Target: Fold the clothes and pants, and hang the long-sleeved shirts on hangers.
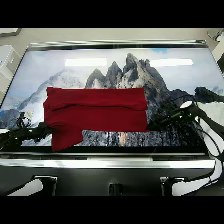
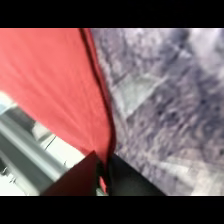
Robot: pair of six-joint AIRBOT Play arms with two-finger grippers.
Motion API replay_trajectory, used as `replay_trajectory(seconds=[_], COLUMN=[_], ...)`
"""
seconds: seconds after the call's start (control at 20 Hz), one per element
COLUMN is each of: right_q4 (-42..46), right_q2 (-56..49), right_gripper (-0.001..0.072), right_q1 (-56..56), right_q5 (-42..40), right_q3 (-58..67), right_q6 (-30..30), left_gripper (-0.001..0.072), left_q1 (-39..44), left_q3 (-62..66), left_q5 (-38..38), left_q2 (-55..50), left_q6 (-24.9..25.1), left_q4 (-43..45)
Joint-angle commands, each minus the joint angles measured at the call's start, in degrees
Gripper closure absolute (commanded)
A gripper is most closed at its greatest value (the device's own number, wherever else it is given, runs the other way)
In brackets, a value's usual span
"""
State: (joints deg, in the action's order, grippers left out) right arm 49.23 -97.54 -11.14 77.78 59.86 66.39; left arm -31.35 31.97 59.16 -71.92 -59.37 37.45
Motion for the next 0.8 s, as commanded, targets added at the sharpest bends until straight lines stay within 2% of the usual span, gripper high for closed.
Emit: replay_trajectory(seconds=[0.0, 0.2, 0.35, 0.55, 0.75], right_q4=[-2.99, -7.67, -9.35, -9.01, -3.56], right_q2=[2.78, 5.62, 9.60, 11.91, 11.87], right_gripper=[0.0679, 0.0682, 0.0683, 0.0684, 0.0684], right_q1=[-0.02, 0.17, 5.75, 12.57, 13.29], right_q5=[-2.58, -1.33, -3.80, -13.42, -22.75], right_q3=[-0.48, -0.46, -0.04, 4.74, 11.96], right_q6=[-1.66, -3.17, -3.80, 2.49, 9.18], left_gripper=[0.0691, 0.0691, 0.0692, 0.0693, 0.0693], left_q1=[0.02, 0.04, 1.14, 3.15, 4.70], left_q3=[0.04, 2.40, 10.86, 24.26, 35.04], left_q5=[-0.02, 2.34, 5.49, 5.42, 5.44], left_q2=[0.00, 0.00, -0.02, -2.12, -8.52], left_q6=[-0.22, -0.22, -1.18, -4.37, -5.44], left_q4=[0.02, 0.02, 0.15, 2.25, 2.62])
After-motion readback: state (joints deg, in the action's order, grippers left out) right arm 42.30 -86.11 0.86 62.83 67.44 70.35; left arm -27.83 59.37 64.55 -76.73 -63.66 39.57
